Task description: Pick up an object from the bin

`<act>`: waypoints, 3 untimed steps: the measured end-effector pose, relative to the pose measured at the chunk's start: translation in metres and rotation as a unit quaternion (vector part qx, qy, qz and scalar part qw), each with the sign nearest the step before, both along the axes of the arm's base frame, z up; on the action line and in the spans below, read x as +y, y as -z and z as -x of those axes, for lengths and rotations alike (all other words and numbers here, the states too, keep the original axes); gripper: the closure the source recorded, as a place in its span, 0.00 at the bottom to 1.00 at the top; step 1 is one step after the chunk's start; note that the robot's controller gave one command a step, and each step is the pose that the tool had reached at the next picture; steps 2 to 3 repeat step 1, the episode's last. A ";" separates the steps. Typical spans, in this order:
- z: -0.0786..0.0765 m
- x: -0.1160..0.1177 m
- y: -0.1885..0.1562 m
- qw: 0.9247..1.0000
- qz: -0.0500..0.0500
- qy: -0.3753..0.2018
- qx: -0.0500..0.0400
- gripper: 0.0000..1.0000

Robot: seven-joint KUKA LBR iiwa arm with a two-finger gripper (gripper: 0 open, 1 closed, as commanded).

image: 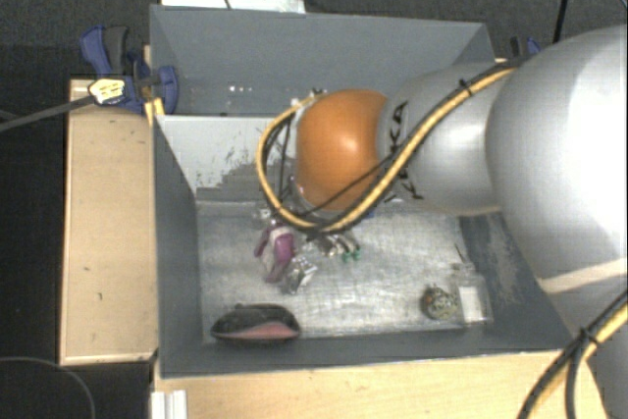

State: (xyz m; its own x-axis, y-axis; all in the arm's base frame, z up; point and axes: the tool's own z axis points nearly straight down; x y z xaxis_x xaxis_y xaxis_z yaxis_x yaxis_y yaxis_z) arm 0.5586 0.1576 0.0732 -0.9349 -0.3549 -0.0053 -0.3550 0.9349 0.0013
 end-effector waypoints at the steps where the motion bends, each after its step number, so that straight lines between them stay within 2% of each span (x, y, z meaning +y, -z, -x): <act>1: 0.003 -0.002 -0.185 0.985 0.001 -0.173 -0.002 1.00; 3: 0.003 -0.002 -0.185 0.985 0.001 -0.173 -0.002 1.00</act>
Offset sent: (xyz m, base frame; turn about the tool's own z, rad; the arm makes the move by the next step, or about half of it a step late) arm -0.0042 -0.0027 0.1813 -0.3481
